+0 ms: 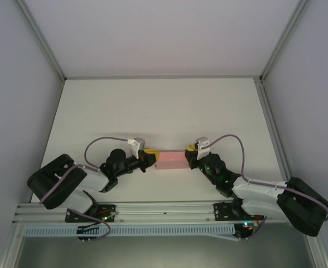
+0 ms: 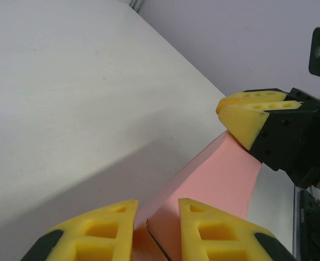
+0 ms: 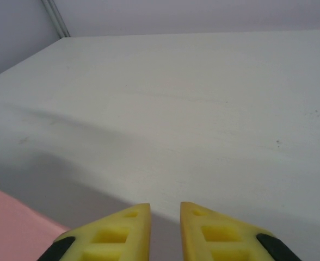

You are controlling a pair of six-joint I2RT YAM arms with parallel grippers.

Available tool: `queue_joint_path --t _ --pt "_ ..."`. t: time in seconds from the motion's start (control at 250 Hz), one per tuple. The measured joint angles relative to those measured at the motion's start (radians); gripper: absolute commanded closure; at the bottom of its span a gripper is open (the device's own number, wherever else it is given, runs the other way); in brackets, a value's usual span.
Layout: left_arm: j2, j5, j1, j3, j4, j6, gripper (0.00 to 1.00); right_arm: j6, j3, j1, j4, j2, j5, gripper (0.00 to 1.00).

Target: Assemble paper box

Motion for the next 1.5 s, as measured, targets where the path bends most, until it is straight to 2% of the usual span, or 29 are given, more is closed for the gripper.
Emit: queue_joint_path --t 0.056,0.144,0.319,0.355,0.411,0.483,0.515,0.575,0.611,0.651,0.711,0.755,0.795,0.835,0.942,1.038,1.126,1.35,1.497 --pt "-0.001 -0.007 -0.003 0.000 -0.001 0.002 1.00 -0.012 -0.001 0.010 0.023 0.016 0.008 0.90" --pt "-0.006 -0.018 -0.006 0.002 -0.010 0.004 1.00 -0.038 -0.001 0.031 0.076 0.056 0.042 0.92" --pt "-0.016 -0.045 -0.007 0.019 -0.045 0.008 1.00 -0.065 -0.001 0.053 0.182 0.130 0.106 0.91" --pt "-0.026 -0.050 -0.007 0.029 -0.074 0.012 0.97 -0.068 -0.001 0.054 0.179 0.127 0.109 0.89" --pt "-0.050 -0.059 -0.007 0.050 -0.138 0.023 0.83 -0.075 0.000 0.055 0.152 0.101 0.111 0.85" --pt "-0.093 -0.075 -0.012 0.087 -0.252 0.034 0.80 -0.087 0.007 0.056 0.069 0.048 0.109 0.75" --pt "-0.113 -0.084 -0.016 0.108 -0.314 0.041 0.67 -0.085 0.014 0.058 0.021 0.021 0.108 0.71" --pt "-0.145 -0.108 -0.026 0.154 -0.443 0.055 0.61 -0.066 0.032 0.062 -0.072 -0.024 0.104 0.60" --pt "-0.156 -0.120 -0.028 0.182 -0.514 0.060 0.51 -0.052 0.043 0.061 -0.123 -0.045 0.099 0.55" --pt "-0.168 -0.135 -0.032 0.224 -0.610 0.065 0.44 -0.040 0.060 0.056 -0.177 -0.065 0.092 0.44" --pt "-0.179 -0.146 -0.034 0.277 -0.729 0.080 0.24 -0.014 0.092 0.045 -0.250 -0.091 0.081 0.47" --pt "-0.184 -0.164 -0.036 0.324 -0.826 0.077 0.17 0.000 0.123 0.034 -0.299 -0.105 0.076 0.44" --pt "-0.187 -0.179 -0.036 0.364 -0.896 0.075 0.12 0.011 0.159 0.023 -0.343 -0.116 0.072 0.36" --pt "-0.192 -0.197 -0.035 0.413 -0.968 0.080 0.01 0.024 0.200 0.012 -0.381 -0.121 0.068 0.23" --pt "-0.211 -0.232 -0.007 0.541 -1.117 0.079 0.00 0.051 0.334 -0.019 -0.491 -0.119 0.043 0.00" --pt "-0.235 -0.258 0.064 0.635 -1.218 0.077 0.00 0.019 0.461 -0.053 -0.588 -0.093 -0.031 0.00" --pt "-0.264 -0.276 0.171 0.680 -1.276 0.070 0.00 -0.064 0.573 -0.076 -0.699 -0.036 -0.138 0.00" --pt "-0.346 -0.325 0.442 0.689 -1.391 0.069 0.00 -0.473 0.809 -0.083 -1.063 0.185 -0.471 0.00" --pt "-0.426 -0.329 0.561 0.661 -1.418 0.075 0.00 -0.662 0.907 -0.064 -1.252 0.311 -0.526 0.00"
